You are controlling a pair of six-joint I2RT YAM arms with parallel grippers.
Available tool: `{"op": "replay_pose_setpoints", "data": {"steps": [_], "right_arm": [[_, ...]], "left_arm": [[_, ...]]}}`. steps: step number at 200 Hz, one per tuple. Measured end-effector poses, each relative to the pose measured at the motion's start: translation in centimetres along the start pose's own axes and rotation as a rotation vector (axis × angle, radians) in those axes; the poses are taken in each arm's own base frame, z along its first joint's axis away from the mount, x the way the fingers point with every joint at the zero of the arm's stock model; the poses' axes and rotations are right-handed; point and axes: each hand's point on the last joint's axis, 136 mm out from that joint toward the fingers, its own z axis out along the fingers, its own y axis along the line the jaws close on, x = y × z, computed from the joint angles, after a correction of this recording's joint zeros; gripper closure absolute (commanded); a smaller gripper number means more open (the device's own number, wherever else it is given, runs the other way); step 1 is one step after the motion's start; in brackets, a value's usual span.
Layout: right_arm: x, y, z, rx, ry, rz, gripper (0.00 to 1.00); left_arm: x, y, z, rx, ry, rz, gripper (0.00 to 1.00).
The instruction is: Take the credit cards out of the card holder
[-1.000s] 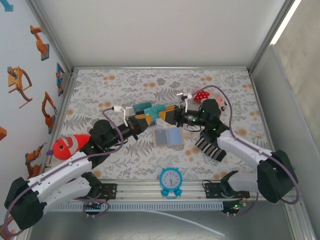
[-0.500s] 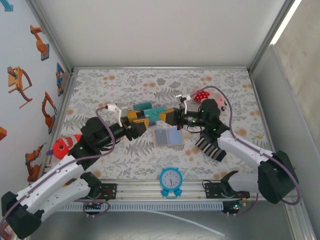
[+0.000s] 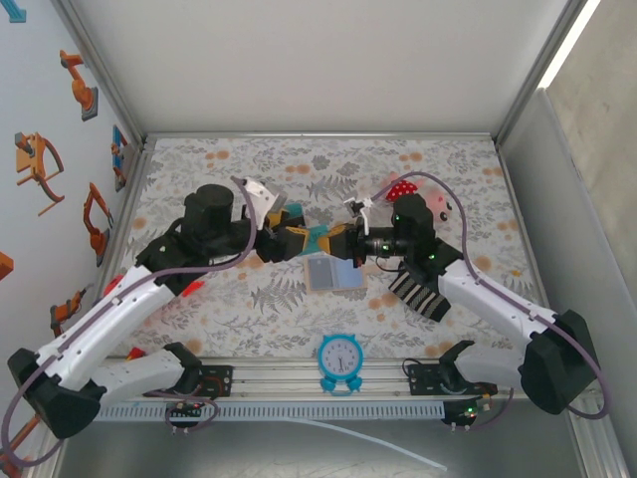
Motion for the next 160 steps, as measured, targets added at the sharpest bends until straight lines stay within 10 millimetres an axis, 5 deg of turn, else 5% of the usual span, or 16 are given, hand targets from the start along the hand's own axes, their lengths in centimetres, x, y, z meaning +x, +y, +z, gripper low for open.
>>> {"op": "replay_pose_setpoints", "data": {"steps": [34,119,160], "right_arm": [[0.9,0.2,0.2,-0.003,0.035,-0.001,1.00],[1.1,0.7,0.0,-0.013,0.045,-0.029,1.00],[1.2,0.5,-0.1,-0.005,0.052,-0.025,1.00]], "left_arm": [[1.3,0.1,1.7,0.049,0.097,-0.017,0.32],[2.7,-0.5,2.5,0.187,0.171,-0.036,0.55],[3.0,-1.3,2.3,0.245,0.178,-0.015,0.90]]}}
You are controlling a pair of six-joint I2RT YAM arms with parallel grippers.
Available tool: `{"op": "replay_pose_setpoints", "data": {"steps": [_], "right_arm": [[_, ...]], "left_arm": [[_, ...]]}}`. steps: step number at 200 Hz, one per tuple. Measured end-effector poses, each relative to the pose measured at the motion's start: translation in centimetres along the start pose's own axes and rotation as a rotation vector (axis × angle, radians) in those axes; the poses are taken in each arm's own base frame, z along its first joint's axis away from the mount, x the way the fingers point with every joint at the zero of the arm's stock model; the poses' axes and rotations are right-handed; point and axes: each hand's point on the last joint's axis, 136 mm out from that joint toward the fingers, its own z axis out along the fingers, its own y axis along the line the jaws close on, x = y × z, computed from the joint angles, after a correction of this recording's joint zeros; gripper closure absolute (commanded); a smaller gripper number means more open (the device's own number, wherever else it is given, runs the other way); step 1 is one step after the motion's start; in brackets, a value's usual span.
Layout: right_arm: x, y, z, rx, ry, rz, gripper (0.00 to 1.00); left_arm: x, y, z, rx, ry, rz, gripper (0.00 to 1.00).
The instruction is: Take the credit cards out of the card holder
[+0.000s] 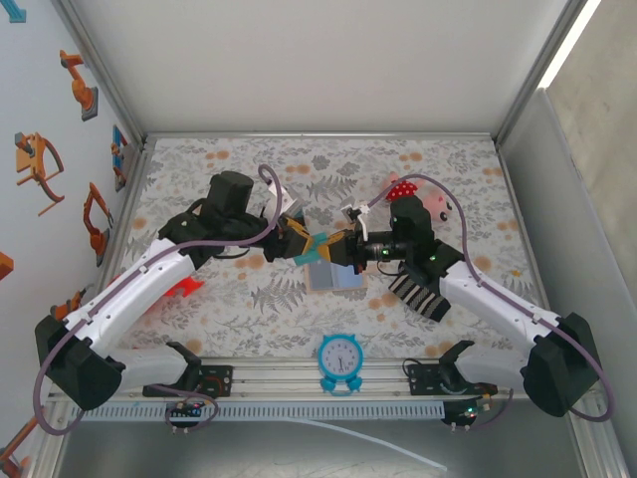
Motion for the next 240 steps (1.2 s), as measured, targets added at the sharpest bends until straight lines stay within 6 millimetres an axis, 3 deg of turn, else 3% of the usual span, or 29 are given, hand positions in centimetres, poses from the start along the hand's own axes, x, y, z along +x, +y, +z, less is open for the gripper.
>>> {"op": "replay_pose_setpoints", "data": {"steps": [11,26,48,70,79,100,135,183,240], "right_arm": [[0.1,-0.2,0.0,0.007,0.004,0.005,0.98],[0.2,-0.3,0.0,0.016,0.006,0.006,0.89],[0.3,-0.8,-0.1,0.044,0.008,0.003,0.59],[0.3,-1.3,-0.3,0.093,0.009,0.004,0.45],[0.3,-1.5,-0.6,0.121,0.007,0.000,0.18],[0.1,-1.8,-1.2,0.180,0.011,-0.006,0.01],[-0.6,-2.7,-2.3,0.297,0.007,-0.008,0.01],[1.0,-5.8,-3.6,0.482,0.054,0.057,0.00],[2.4,-8.5,-4.5,0.628,0.093,0.118,0.02]], "left_arm": [[0.1,-0.3,0.0,0.015,0.002,0.003,1.00],[0.1,-0.3,0.0,0.021,0.003,0.010,1.00],[0.1,0.1,0.0,0.020,0.000,0.007,1.00],[0.1,2.1,-0.3,-0.019,-0.018,-0.014,1.00],[0.1,3.1,-0.4,-0.037,-0.025,-0.023,1.00],[-0.1,5.9,-1.0,-0.101,-0.046,-0.033,1.00],[0.3,11.1,-1.3,-0.192,-0.046,-0.033,1.00],[0.9,17.3,-0.1,-0.254,0.019,0.021,1.00],[2.1,21.0,1.4,-0.314,0.103,0.173,1.00]]}}
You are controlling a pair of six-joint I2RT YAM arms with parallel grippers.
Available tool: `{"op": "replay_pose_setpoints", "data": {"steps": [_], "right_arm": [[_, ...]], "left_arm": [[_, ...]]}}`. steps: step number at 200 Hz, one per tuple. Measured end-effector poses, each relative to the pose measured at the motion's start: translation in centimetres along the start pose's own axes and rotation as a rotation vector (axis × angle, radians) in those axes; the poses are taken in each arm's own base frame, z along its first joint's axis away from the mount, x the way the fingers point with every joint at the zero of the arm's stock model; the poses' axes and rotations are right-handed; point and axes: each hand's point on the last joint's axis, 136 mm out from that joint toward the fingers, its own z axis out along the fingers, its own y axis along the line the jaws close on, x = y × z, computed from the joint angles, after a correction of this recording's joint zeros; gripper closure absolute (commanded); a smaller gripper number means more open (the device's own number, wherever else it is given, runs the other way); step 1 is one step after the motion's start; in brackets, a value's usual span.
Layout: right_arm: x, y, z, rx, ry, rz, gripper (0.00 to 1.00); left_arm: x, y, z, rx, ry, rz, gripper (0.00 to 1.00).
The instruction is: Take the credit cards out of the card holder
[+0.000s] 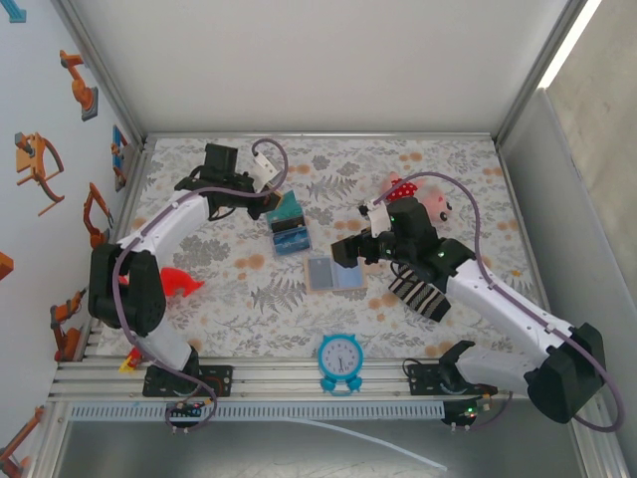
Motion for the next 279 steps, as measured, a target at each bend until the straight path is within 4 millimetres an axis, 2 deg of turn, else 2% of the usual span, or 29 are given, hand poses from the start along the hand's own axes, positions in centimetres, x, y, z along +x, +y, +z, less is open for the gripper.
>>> {"op": "replay_pose_setpoints", "data": {"steps": [44,99,152,176,195,279], "right_arm": [[-0.2,-0.8,0.0,0.046,-0.011,0.013,0.03],[-0.2,-1.3,0.0,0.075,-0.014,0.028,0.04],[-0.5,-1.3,0.2,0.075,-0.011,0.032,0.05],[-0.5,-1.3,0.3,0.074,-0.009,0.032,0.05],[-0.7,-1.2,0.3,0.072,-0.013,0.031,0.05],[-0.7,-1.1,0.4,0.063,-0.006,0.033,0.05]], "left_arm": [[1.4,1.2,2.0,-0.012,0.031,0.124,1.00],[3.5,1.2,4.2,0.035,0.080,0.239,1.00],[3.7,1.3,5.3,0.058,0.093,0.289,1.00],[3.5,1.5,5.4,0.060,0.094,0.296,0.95],[3.3,1.7,5.6,0.065,0.099,0.296,0.79],[4.3,2.3,6.2,0.057,0.143,0.290,0.77]]}}
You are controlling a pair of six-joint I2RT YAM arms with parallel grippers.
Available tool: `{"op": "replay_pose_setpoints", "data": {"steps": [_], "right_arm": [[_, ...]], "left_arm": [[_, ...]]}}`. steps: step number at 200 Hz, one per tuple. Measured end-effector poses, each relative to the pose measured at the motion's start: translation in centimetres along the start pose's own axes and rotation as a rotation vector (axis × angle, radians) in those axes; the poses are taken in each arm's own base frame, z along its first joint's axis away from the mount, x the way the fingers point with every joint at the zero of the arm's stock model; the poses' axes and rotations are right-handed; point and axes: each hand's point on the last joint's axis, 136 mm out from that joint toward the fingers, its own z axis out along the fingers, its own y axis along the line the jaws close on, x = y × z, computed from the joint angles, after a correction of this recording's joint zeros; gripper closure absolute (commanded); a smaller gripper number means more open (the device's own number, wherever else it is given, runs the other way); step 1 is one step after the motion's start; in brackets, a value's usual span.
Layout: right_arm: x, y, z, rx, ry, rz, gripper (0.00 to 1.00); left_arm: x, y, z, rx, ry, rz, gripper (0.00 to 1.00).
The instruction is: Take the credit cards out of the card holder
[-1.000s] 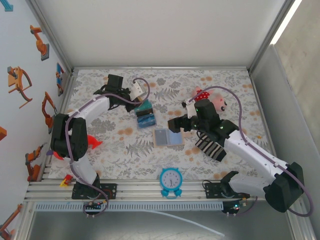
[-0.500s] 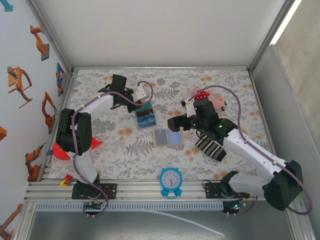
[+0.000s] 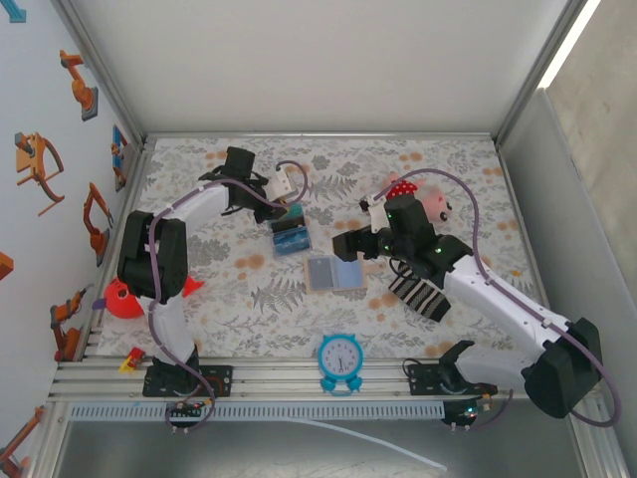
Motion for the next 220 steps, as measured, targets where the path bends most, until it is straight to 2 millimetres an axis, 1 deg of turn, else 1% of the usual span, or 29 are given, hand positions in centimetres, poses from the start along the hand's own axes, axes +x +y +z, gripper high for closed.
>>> {"op": "replay_pose_setpoints", "data": {"steps": [29,35,43,49,78,85,100,106,111,120,125,131,138,141,146,163,176,197,220], "right_arm": [[0.2,0.0,0.2,-0.006,0.009,0.002,0.06],[0.2,0.1,0.2,-0.007,0.011,0.002,0.06],[0.2,0.1,0.3,-0.008,0.013,0.002,0.07],[0.3,0.1,0.3,-0.009,0.014,0.003,0.07],[0.2,0.0,0.5,-0.007,0.019,0.010,0.17],[0.2,0.0,0.6,-0.001,0.020,0.013,0.20],[0.3,-0.3,0.7,0.020,0.029,0.016,0.25],[0.4,-0.4,0.8,0.032,0.036,0.017,0.26],[0.6,-0.5,0.9,0.041,0.043,0.016,0.26],[1.0,-0.6,1.1,0.060,0.060,0.014,0.26],[1.2,-0.7,1.3,0.070,0.072,0.011,0.27],[1.5,-0.8,1.5,0.083,0.084,0.008,0.27],[2.0,-0.8,1.8,0.099,0.104,0.003,0.27],[2.2,-0.9,1.9,0.106,0.113,0.001,0.28],[2.5,-0.9,2.1,0.118,0.125,-0.001,0.28],[3.7,-0.9,3.1,0.154,0.176,-0.016,0.31],[4.6,-0.8,3.9,0.181,0.216,-0.029,0.33],[5.8,-0.5,5.2,0.216,0.269,-0.049,0.36],[7.1,-0.3,6.7,0.240,0.319,-0.059,0.38]], "left_arm": [[-0.2,0.4,-0.1,-0.014,0.003,0.005,0.76],[-0.3,0.5,-0.2,-0.016,0.001,0.006,0.74],[-0.4,0.6,-0.3,-0.018,-0.002,0.007,0.68],[-0.5,0.6,-0.3,-0.020,-0.004,0.009,0.66],[-1.3,0.6,-1.1,-0.033,-0.018,0.003,0.64],[-1.8,0.7,-1.5,-0.045,-0.029,0.005,0.55],[-3.2,0.7,-3.1,-0.084,-0.069,0.003,0.39],[-3.9,0.6,-4.1,-0.106,-0.092,0.003,0.31],[-4.5,0.5,-4.9,-0.127,-0.113,0.004,0.26],[-5.4,0.3,-6.4,-0.164,-0.150,-0.006,0.24],[-5.9,0.2,-7.2,-0.184,-0.172,-0.006,0.17],[-6.5,0.1,-8.3,-0.211,-0.200,-0.012,0.14],[-7.1,-0.1,-9.5,-0.242,-0.235,-0.029,0.06],[-7.2,-0.1,-9.8,-0.253,-0.243,-0.034,0.00],[-7.6,-0.2,-10.6,-0.277,-0.268,-0.052,0.03],[-8.0,-0.7,-12.7,-0.345,-0.326,-0.112,0.03],[-7.8,-1.0,-13.8,-0.385,-0.352,-0.176,0.03],[-7.0,-1.5,-15.1,-0.437,-0.376,-0.293,0.03],[-5.5,-2.1,-16.3,-0.501,-0.387,-0.430,0.03]]}}
